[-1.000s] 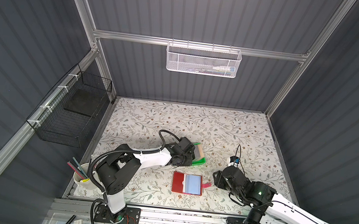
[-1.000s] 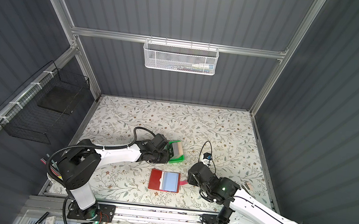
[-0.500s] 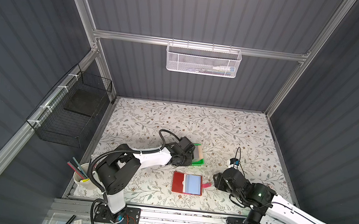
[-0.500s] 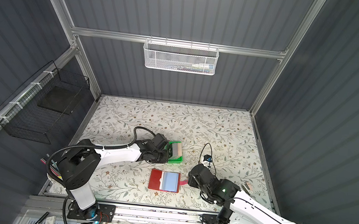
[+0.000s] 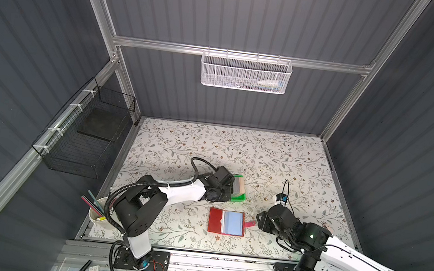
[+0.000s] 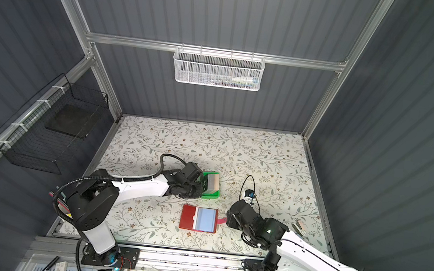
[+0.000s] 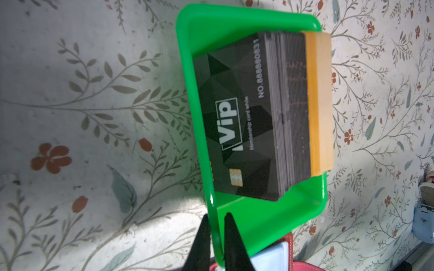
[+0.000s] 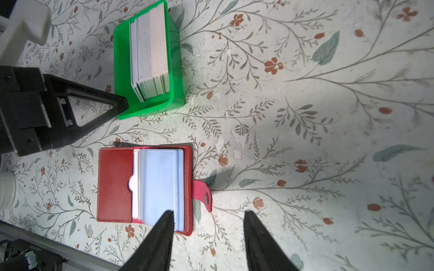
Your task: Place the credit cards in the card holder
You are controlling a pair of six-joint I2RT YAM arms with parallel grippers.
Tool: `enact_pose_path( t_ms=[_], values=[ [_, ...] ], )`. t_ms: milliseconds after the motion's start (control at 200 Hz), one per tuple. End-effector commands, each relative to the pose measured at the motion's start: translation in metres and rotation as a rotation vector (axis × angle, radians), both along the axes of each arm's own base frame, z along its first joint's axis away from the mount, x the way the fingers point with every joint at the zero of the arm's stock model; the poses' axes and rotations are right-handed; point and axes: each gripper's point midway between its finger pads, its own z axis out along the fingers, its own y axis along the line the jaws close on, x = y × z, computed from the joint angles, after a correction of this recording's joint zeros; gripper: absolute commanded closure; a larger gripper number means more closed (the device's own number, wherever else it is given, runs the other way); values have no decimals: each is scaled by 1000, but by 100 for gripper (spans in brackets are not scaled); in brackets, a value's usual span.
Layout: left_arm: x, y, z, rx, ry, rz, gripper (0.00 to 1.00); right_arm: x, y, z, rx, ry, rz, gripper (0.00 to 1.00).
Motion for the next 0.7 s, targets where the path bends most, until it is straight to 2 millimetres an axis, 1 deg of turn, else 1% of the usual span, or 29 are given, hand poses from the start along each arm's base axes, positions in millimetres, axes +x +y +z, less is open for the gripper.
enact_pose_path(
  t_ms=[0, 145, 320, 520, 625, 695],
  values=[
    [-8, 2, 3, -15, 16, -5, 88, 0, 0, -3, 8, 7, -8, 50],
    [-14, 0, 7, -22, 13, -10, 88, 0, 1, -3, 10, 4, -10, 50],
    [-24, -1, 7, -34, 22, -2, 88, 2, 2, -2, 10, 0, -9, 50],
    [-32, -7, 7, -51, 25, -1, 87, 5, 6, -1, 8, -1, -4, 50],
    [-34, -11, 9, -64, 26, -3, 85, 6, 9, 0, 9, -3, 0, 50],
    [-36, -7, 7, -55, 29, 2, 83, 8, 10, 2, 10, -9, 3, 50]
  ],
)
